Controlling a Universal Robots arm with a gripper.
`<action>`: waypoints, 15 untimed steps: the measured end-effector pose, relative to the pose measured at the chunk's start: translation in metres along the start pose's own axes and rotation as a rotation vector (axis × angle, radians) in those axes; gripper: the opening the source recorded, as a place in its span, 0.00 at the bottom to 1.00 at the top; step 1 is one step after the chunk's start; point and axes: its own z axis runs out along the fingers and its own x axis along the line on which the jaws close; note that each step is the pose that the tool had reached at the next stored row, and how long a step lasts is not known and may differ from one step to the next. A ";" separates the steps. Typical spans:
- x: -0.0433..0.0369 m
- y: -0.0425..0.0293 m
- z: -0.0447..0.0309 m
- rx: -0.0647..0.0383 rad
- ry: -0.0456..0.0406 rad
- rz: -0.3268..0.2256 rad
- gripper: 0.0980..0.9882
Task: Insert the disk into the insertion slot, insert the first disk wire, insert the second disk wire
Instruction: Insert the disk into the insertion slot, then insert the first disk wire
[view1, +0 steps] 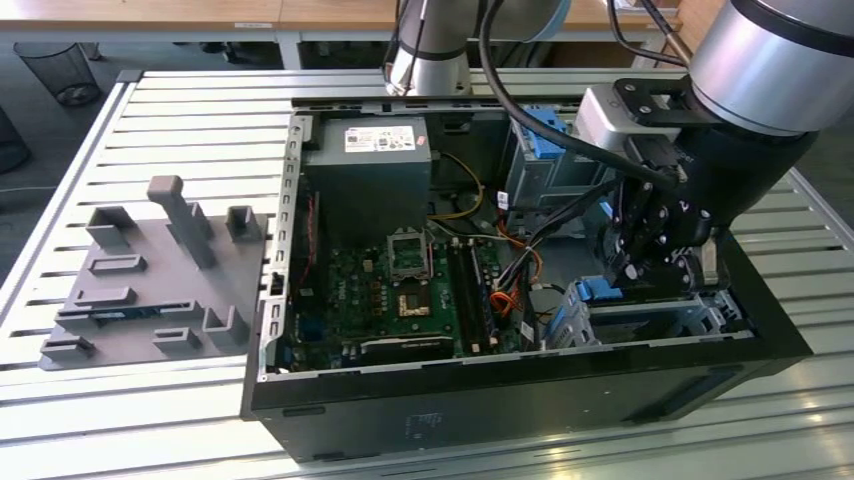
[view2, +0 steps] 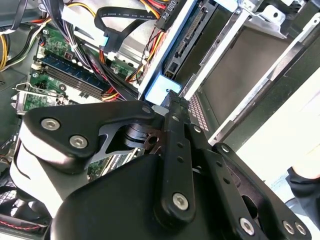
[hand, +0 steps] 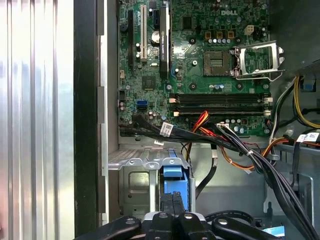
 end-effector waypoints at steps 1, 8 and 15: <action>0.0000 0.0000 -0.0002 0.000 0.0001 0.000 0.01; 0.0000 -0.0020 -0.0006 0.000 0.0005 0.000 0.01; -0.0005 -0.0145 -0.0006 -0.001 -0.0015 0.000 0.01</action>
